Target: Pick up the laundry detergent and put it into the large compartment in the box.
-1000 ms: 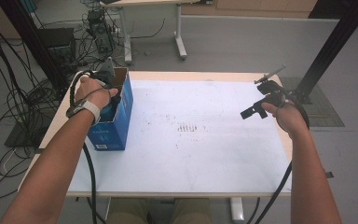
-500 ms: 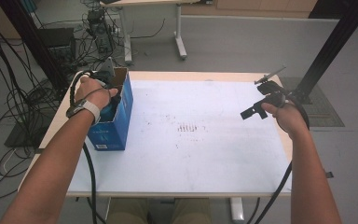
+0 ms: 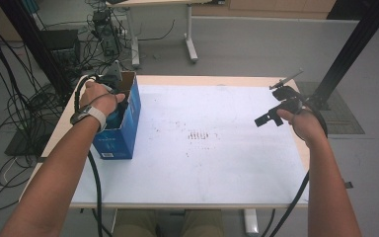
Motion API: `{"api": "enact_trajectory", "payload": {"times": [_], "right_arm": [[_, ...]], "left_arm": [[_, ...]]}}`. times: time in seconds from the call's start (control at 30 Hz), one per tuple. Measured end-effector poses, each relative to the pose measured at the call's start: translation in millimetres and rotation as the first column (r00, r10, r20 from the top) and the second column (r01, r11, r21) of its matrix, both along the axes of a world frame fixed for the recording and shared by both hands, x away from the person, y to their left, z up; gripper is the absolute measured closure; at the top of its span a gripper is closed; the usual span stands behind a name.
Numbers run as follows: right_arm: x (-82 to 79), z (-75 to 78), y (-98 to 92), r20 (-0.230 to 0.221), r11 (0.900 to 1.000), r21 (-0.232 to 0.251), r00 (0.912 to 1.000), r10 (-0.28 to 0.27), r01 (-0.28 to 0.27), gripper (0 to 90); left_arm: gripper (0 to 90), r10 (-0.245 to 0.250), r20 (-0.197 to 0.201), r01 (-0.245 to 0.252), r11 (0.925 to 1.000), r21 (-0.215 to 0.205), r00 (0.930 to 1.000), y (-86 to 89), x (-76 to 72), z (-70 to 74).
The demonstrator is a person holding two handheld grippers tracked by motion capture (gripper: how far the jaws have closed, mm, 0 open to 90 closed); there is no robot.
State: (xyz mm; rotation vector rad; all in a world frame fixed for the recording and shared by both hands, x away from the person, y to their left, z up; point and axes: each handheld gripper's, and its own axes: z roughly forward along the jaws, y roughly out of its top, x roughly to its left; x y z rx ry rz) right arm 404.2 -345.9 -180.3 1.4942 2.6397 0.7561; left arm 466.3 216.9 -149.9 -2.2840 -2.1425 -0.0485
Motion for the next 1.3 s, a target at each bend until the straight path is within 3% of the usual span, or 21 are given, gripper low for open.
{"api": "enact_trajectory", "payload": {"times": [0.2,0.47,1.13,1.3], "right_arm": [[0.3,-0.7,0.4,-0.002,1.0,0.0,1.0,0.001,-0.001,7.4],[0.6,-1.4,2.1,-0.002,1.0,0.004,1.0,0.004,-0.004,7.4],[-2.9,0.8,2.3,0.007,1.0,0.01,1.0,0.004,-0.004,7.4],[-4.2,1.5,2.5,0.01,1.0,0.011,0.9999,0.008,-0.008,7.4]], "left_arm": [[38.1,0.003,0.008,-0.003,1.0,-0.008,1.0,2.9,-0.7,-0.1],[29.3,0.01,0.019,-0.01,0.9999,-0.012,0.9998,7.5,-3.1,3.5],[28.4,-0.006,0.045,0.007,0.9995,-0.031,0.999,10.8,-12.3,18.6],[20.8,0.006,0.053,-0.003,0.9989,-0.046,0.9986,16.2,-15.7,24.0]]}}
